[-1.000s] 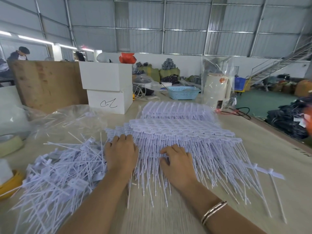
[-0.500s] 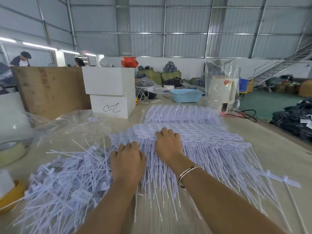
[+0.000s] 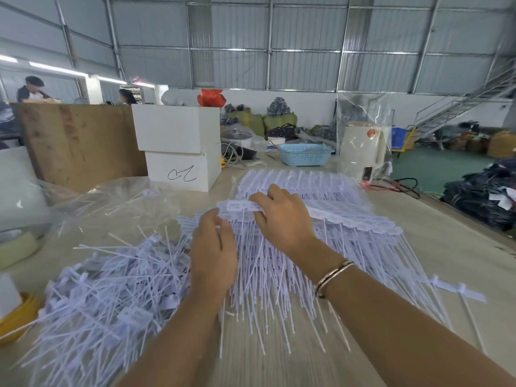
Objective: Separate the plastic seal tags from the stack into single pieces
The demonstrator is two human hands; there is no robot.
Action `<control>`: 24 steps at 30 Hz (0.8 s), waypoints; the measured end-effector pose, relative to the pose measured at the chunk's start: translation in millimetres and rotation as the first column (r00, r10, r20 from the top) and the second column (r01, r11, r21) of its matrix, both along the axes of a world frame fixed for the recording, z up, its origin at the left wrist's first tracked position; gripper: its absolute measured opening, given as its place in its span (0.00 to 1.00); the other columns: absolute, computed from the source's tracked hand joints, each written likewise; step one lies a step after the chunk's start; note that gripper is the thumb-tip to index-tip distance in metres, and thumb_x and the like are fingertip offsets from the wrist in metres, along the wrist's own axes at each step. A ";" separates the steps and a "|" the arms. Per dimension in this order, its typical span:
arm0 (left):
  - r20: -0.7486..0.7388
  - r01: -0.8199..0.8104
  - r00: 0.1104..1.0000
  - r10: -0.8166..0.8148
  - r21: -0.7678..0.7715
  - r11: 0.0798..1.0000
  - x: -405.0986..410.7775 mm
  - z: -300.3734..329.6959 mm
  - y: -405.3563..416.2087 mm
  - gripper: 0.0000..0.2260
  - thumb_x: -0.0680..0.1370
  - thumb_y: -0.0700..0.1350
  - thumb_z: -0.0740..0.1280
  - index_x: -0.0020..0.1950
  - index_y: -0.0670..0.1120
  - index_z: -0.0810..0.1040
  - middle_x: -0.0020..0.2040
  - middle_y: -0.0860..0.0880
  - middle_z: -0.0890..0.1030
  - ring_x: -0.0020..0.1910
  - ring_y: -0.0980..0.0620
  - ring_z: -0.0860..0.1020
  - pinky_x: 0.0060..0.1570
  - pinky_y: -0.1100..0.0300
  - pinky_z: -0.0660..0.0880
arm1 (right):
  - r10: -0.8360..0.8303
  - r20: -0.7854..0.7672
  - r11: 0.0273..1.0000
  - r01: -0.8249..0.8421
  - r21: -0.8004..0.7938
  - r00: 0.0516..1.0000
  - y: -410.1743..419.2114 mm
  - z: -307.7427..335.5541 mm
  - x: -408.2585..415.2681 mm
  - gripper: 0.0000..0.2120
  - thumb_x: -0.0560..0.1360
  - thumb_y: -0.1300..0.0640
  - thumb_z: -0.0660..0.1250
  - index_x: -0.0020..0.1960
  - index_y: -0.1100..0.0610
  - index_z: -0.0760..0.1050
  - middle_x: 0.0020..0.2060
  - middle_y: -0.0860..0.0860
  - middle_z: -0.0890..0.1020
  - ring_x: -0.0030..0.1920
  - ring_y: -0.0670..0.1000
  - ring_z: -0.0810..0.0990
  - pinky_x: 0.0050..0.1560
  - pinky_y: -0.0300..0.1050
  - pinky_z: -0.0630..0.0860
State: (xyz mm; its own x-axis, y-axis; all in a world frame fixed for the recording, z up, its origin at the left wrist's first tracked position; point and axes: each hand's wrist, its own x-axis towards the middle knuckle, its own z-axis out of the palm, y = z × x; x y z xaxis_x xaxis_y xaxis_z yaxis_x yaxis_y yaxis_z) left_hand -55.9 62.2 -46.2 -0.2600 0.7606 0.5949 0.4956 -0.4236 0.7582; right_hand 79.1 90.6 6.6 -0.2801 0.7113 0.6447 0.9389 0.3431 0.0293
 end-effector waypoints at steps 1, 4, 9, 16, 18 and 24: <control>0.129 0.104 0.987 -0.100 -0.023 0.994 1.8 4.2 -0.8 0.16 0.82 0.54 0.53 0.69 0.51 0.66 0.51 0.52 0.77 0.51 0.51 0.77 0.46 0.61 0.70 | 0.007 0.010 1.000 -0.007 0.009 1.000 -5.7 0.4 0.6 0.15 0.78 0.54 0.59 0.65 0.52 0.72 0.53 0.55 0.75 0.51 0.57 0.75 0.49 0.50 0.66; 0.442 0.348 0.848 -0.294 -0.046 0.936 5.2 17.8 -2.5 0.11 0.80 0.53 0.60 0.61 0.53 0.71 0.50 0.53 0.79 0.45 0.54 0.81 0.45 0.60 0.76 | 0.040 0.012 0.999 -0.040 -0.005 0.999 -22.3 -1.9 0.3 0.15 0.77 0.56 0.61 0.64 0.54 0.73 0.53 0.54 0.76 0.53 0.57 0.74 0.50 0.49 0.65; 0.496 0.338 0.829 -0.259 -0.074 0.938 -0.3 18.6 -10.3 0.10 0.78 0.35 0.62 0.46 0.49 0.76 0.29 0.53 0.77 0.27 0.59 0.75 0.37 0.59 0.75 | 0.095 -0.069 0.994 -0.099 -0.049 0.993 -49.1 -13.9 4.1 0.16 0.75 0.54 0.60 0.60 0.56 0.75 0.50 0.54 0.76 0.51 0.56 0.75 0.49 0.49 0.64; 0.159 0.438 0.899 -0.408 -0.312 0.843 -2.5 14.3 -17.4 0.15 0.79 0.38 0.59 0.35 0.50 0.77 0.24 0.53 0.74 0.24 0.56 0.70 0.30 0.59 0.67 | 0.123 -0.277 0.977 -0.165 -0.133 0.953 -68.5 -36.8 4.5 0.07 0.79 0.52 0.59 0.46 0.52 0.73 0.40 0.43 0.70 0.46 0.48 0.72 0.52 0.44 0.56; 0.099 0.480 0.874 -0.475 -0.315 0.818 -6.6 8.0 -23.0 0.13 0.80 0.43 0.61 0.36 0.50 0.75 0.25 0.52 0.76 0.24 0.57 0.72 0.29 0.62 0.68 | 0.141 -0.375 0.959 -0.221 -0.179 0.916 -72.5 -43.2 7.2 0.06 0.80 0.52 0.59 0.44 0.48 0.69 0.37 0.40 0.68 0.44 0.43 0.69 0.54 0.44 0.55; 0.014 0.549 0.827 -0.563 -0.235 0.802 -9.7 1.6 -33.3 0.08 0.81 0.44 0.61 0.42 0.49 0.74 0.25 0.55 0.74 0.25 0.60 0.70 0.29 0.67 0.67 | 0.169 -0.545 0.794 -0.441 -0.418 0.821 -76.2 -37.8 19.1 0.10 0.78 0.51 0.63 0.45 0.57 0.76 0.35 0.44 0.72 0.39 0.41 0.72 0.53 0.46 0.57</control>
State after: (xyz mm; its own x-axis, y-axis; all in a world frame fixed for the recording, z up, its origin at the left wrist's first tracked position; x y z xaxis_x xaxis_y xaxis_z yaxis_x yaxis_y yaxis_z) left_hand -65.6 28.9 -44.6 0.2751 0.8763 0.3955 0.2690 -0.4651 0.8434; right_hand 98.3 14.4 -31.2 -0.3106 0.8937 0.3238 0.6301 0.4486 -0.6338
